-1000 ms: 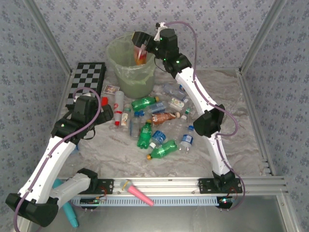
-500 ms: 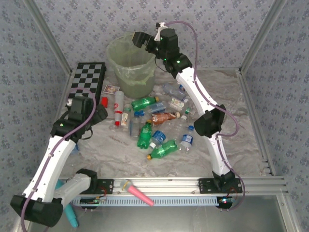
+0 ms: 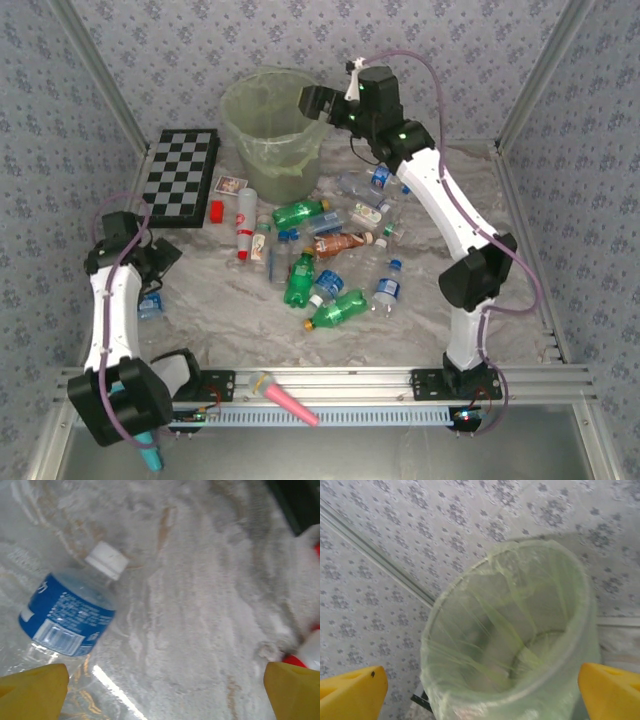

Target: Put the plastic bottles in the bin

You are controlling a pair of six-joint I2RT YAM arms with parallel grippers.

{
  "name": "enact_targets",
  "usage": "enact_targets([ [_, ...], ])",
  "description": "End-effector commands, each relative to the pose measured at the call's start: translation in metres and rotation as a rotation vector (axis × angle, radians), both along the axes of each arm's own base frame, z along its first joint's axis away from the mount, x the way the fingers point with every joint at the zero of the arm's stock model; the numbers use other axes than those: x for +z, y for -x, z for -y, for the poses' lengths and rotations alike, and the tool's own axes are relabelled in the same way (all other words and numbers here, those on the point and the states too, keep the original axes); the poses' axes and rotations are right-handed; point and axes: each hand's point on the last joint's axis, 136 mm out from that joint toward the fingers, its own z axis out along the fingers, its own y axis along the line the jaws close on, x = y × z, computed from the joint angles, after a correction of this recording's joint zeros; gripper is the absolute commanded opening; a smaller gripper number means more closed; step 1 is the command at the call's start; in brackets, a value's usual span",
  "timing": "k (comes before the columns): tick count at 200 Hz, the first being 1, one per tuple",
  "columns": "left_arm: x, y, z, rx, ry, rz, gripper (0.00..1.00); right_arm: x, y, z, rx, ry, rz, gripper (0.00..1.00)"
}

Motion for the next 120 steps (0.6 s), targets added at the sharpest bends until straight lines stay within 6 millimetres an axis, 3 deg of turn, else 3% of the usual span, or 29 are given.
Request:
enact_targets([
  [1,-0.023,0.021,-0.004,0.005,0.041,-0.112,1.0,0.001,0.014,0.019,-0.014,0.043,0.015,1.0],
  [86,-0.058,0.047,-0.045,0.191,0.044,-0.269,1.0,-0.016,0.029,0.041,-0.026,0.045,-0.037,1.0],
  [120,-0.08,0.042,-0.04,0.187,0.13,-0.29,1.0,-0.015,0.03,0.047,-0.034,0.034,-0.037,1.0],
])
